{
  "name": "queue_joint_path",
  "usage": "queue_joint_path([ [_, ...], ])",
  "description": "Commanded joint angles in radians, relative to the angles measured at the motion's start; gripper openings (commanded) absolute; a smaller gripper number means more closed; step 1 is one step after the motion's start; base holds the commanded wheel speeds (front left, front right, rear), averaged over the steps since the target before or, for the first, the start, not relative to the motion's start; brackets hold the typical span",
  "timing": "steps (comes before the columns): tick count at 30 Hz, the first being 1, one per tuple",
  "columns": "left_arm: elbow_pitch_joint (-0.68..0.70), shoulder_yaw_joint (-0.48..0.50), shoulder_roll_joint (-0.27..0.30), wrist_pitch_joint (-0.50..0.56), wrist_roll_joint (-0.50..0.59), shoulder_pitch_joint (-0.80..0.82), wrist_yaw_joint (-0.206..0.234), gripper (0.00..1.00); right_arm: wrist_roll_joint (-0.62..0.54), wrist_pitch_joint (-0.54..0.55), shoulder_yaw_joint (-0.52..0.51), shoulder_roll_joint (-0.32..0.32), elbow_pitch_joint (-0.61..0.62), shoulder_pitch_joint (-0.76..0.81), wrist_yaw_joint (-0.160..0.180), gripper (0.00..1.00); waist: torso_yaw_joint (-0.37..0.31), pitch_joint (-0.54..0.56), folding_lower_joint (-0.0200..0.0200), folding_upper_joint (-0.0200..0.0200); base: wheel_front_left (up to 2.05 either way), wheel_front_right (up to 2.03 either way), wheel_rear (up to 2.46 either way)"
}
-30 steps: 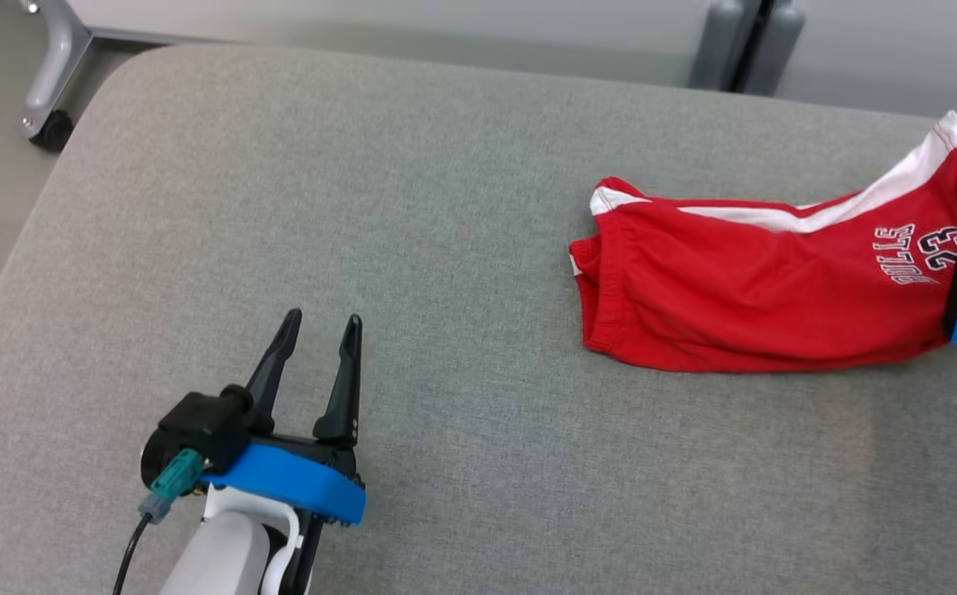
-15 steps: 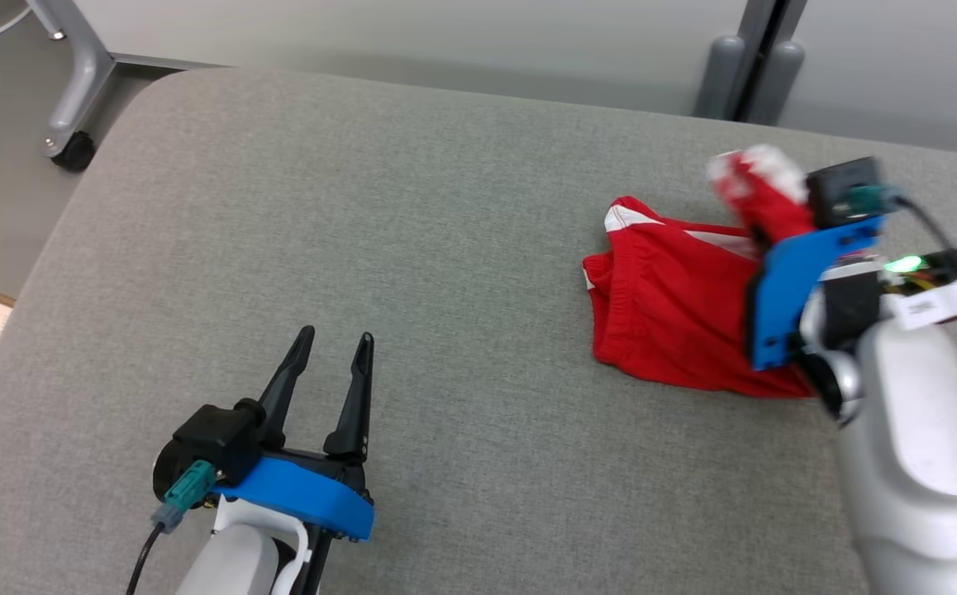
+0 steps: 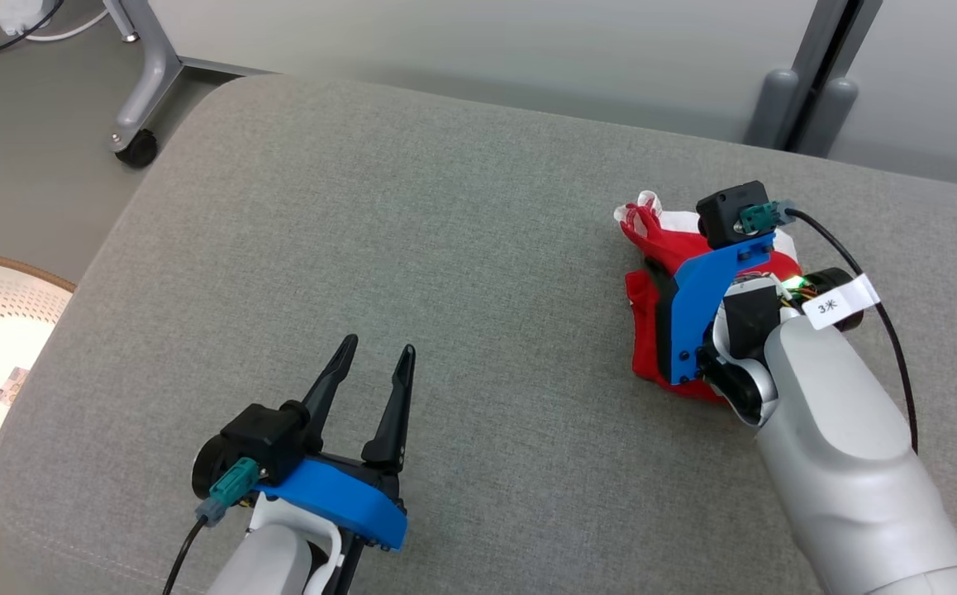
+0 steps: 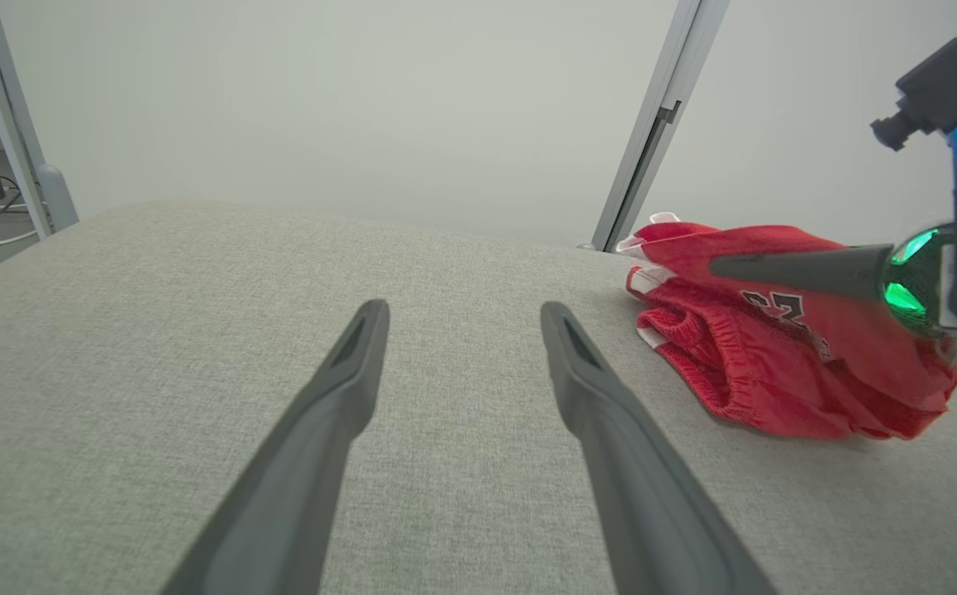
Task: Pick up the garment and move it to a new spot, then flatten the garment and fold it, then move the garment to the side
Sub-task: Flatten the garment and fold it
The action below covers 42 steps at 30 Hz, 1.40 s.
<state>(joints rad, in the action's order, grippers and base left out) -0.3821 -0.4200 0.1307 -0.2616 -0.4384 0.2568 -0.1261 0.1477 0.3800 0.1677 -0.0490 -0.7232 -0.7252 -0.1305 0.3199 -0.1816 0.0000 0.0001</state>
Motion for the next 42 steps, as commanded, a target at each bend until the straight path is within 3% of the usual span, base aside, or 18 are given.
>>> queue_joint_path([
  [1, -0.003, -0.001, 0.002, -0.004, -0.001, 0.022, -0.007, 1.0, 0.017, -0.015, 0.007, -0.003, -0.01, -0.016, -0.001, 1.0, 0.001, 0.003, 0.0, -0.0001, 0.0, 0.0, 0.0],
  [9, -0.012, 0.013, 0.013, -0.004, -0.008, -0.015, -0.004, 1.0, 0.174, -0.101, 0.025, -0.003, 0.013, -0.061, -0.001, 1.0, -0.034, 0.046, 0.0, -0.0001, 0.0, 0.0, 0.0],
  [22, 0.015, 0.026, 0.026, -0.004, -0.002, -0.039, 0.009, 1.0, -0.057, -0.117, -0.175, -0.12, 0.144, 0.179, -0.001, 1.0, -0.08, 0.06, 0.0, -0.0001, 0.0, 0.0, 0.0],
  [23, 0.017, 0.026, 0.027, -0.004, -0.002, -0.035, 0.009, 1.0, -0.068, -0.114, -0.171, -0.116, 0.143, 0.191, -0.001, 0.84, -0.081, 0.053, 0.0, -0.0001, 0.0, 0.0, 0.0],
  [24, 0.02, 0.027, 0.027, -0.004, -0.002, -0.029, 0.009, 1.0, -0.073, -0.111, -0.161, -0.11, 0.139, 0.199, -0.001, 0.34, -0.083, 0.044, 0.0, -0.0001, 0.0, 0.0, 0.0],
  [25, 0.022, 0.028, 0.027, -0.004, -0.001, -0.024, 0.01, 1.0, -0.078, -0.111, -0.146, -0.102, 0.134, 0.204, -0.001, 0.0, -0.085, 0.036, 0.0, -0.0001, 0.0, 0.0, 0.0],
  [32, 0.015, 0.027, 0.031, -0.004, -0.001, -0.005, 0.008, 1.0, -0.068, -0.094, 0.028, -0.059, 0.087, 0.176, -0.001, 0.0, -0.085, 0.013, 0.0, -0.0001, 0.0, 0.0, 0.0],
  [39, 0.006, 0.04, 0.036, -0.004, -0.007, -0.024, 0.012, 1.0, 0.113, -0.064, 0.31, -0.016, 0.155, 0.214, -0.001, 0.0, -0.103, 0.038, 0.0, -0.0001, 0.0, 0.0, 0.0],
  [42, 0.011, 0.047, 0.036, -0.004, -0.01, -0.036, 0.015, 1.0, 0.178, -0.069, 0.368, -0.014, 0.207, 0.226, -0.001, 0.0, -0.113, 0.048, 0.0, -0.0001, 0.0, 0.0, 0.0],
])
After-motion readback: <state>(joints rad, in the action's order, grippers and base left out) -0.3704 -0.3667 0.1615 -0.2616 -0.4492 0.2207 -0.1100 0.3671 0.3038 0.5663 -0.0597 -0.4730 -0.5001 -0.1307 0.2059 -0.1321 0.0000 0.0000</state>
